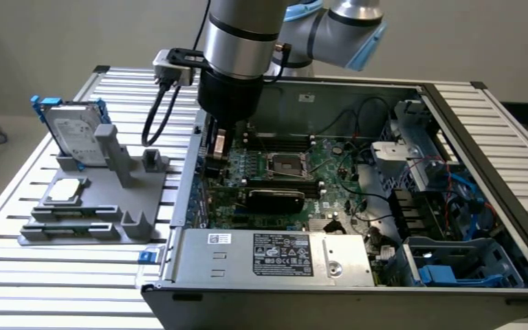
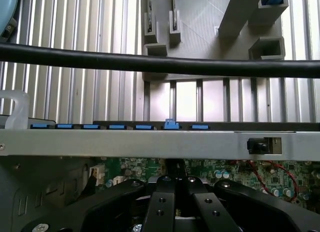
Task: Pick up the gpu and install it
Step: 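Press down on the gpu until it lock into place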
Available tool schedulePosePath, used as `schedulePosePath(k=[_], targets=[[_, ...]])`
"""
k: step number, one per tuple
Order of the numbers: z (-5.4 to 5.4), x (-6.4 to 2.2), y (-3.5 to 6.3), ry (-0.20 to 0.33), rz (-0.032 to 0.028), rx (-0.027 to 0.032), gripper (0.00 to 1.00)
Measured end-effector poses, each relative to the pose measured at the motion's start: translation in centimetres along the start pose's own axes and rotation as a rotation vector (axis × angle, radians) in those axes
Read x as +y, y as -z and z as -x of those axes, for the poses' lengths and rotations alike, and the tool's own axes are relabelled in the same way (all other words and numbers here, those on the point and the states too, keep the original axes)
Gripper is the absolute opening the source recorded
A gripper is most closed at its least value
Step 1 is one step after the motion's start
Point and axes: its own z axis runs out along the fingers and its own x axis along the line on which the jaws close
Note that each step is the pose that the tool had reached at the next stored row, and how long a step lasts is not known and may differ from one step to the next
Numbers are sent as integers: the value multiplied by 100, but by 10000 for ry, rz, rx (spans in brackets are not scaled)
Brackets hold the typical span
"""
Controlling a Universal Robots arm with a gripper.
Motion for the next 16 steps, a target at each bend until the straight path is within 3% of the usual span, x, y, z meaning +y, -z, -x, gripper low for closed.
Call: schedulePosePath(k=[8,16], targets=[[13,-9,-3,-19,-14,71,11],[9,-188,81,-20,-31,75,11]])
